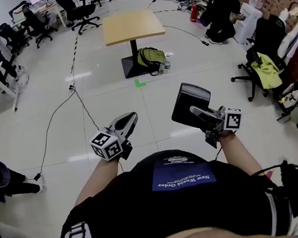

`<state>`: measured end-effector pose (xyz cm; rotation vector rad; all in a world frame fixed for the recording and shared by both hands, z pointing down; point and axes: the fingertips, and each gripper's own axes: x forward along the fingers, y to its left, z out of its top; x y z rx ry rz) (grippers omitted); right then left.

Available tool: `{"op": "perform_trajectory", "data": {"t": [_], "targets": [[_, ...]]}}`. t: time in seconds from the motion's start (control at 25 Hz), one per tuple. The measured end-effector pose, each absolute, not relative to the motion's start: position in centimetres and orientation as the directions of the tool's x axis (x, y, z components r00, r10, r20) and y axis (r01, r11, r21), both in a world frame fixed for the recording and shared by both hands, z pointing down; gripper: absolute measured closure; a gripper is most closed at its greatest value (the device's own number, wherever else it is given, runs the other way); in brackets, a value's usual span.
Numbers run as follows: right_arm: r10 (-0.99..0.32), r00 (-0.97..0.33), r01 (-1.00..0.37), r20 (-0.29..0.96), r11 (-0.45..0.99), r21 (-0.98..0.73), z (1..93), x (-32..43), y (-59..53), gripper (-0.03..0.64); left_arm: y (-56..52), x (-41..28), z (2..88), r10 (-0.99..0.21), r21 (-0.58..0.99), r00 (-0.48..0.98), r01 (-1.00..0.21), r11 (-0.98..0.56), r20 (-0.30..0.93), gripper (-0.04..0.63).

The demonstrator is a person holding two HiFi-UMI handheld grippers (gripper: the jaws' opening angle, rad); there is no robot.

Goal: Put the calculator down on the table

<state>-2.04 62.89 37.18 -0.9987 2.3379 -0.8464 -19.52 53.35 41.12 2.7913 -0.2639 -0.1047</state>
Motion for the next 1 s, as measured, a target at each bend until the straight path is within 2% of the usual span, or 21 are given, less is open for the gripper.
{"op": "perform_trajectory", "data": {"t": [0.2, 0.4, 0.64, 1.0], "targets": [[-0.737, -0.659, -0.447, -0.152, 0.546, -0.709, 37.5, -2.1, 57.6, 0.537, 49.2, -19.4, 42.2, -0.216, 0.373, 0.976, -0.184, -0.910, -0.043, 0.588], [-0.698, -0.695, -0.395, -0.173, 0.571, -0.720, 39.0, 0.5, 52.9, 0.537, 46.0, -17.7, 43.6, -0.273, 0.375, 0.962, -0.250, -0.893, -0.011, 0.588], [-0.607, -0.771, -0.333, -0.193, 0.642, -0.691, 38.2, 7.5, 45.6, 0.537, 40.2, -12.3, 41.7, -0.412, 0.336, 0.911, -0.383, -0.861, -0.018, 0.588], [-0.526, -0.831, -0.270, -0.178, 0.663, -0.698, 37.5, 17.2, 37.3, 0.537, 34.1, -2.9, 39.2, -0.497, 0.387, 0.867, -0.445, -0.808, -0.041, 0.588]]}}
